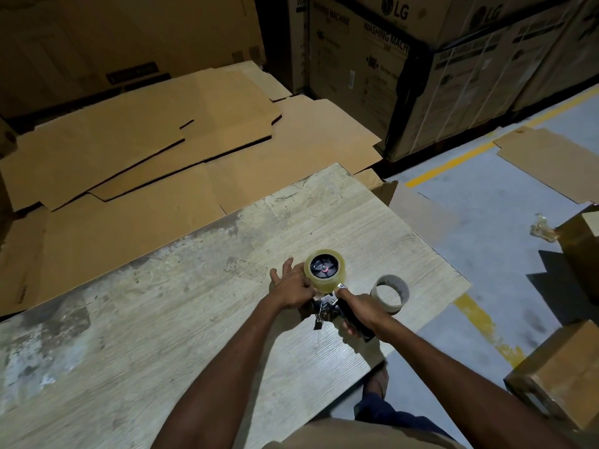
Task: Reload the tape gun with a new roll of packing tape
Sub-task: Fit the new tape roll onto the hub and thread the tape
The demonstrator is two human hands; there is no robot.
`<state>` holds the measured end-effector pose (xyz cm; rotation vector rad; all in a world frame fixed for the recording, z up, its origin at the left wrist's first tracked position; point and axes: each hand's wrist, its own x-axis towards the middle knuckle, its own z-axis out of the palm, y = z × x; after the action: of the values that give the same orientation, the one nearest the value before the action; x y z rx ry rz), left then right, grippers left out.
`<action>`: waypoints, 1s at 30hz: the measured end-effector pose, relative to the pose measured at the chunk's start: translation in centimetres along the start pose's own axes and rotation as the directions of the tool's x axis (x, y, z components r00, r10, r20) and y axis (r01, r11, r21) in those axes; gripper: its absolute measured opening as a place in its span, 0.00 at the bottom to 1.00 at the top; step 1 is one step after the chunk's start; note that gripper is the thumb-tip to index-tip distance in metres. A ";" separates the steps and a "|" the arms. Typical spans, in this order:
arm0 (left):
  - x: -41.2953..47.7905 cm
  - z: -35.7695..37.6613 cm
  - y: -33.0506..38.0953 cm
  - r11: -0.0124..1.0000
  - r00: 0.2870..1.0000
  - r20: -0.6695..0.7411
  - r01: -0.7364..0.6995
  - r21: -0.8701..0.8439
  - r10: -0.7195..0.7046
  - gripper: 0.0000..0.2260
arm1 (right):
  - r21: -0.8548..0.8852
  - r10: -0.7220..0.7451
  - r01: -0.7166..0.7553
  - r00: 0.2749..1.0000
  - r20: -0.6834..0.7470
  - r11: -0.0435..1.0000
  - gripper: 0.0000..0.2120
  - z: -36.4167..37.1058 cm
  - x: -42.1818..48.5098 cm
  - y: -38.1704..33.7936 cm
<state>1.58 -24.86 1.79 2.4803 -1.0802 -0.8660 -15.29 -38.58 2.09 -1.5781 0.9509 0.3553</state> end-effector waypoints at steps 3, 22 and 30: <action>-0.2 -0.7 0.4 0.999 1.000 -0.023 -0.002 0.038 0.003 0.10 | 0.002 0.003 -0.003 1.000 0.015 1.000 0.36 -0.1 0.0 0.1; -1.4 2.4 1.9 0.992 0.977 -0.183 0.116 0.051 -0.105 0.19 | -0.027 0.005 -0.004 0.999 0.043 1.000 0.30 -1.7 0.1 -0.9; -1.9 2.5 2.5 0.993 0.958 -0.267 0.089 -0.080 -0.107 0.06 | -0.028 0.030 -0.028 0.998 0.057 0.999 0.31 -2.4 0.2 -1.6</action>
<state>-2.43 -25.18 1.86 2.5209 -0.8285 -0.5554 -14.70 -40.91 3.65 -1.5712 0.9289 0.4333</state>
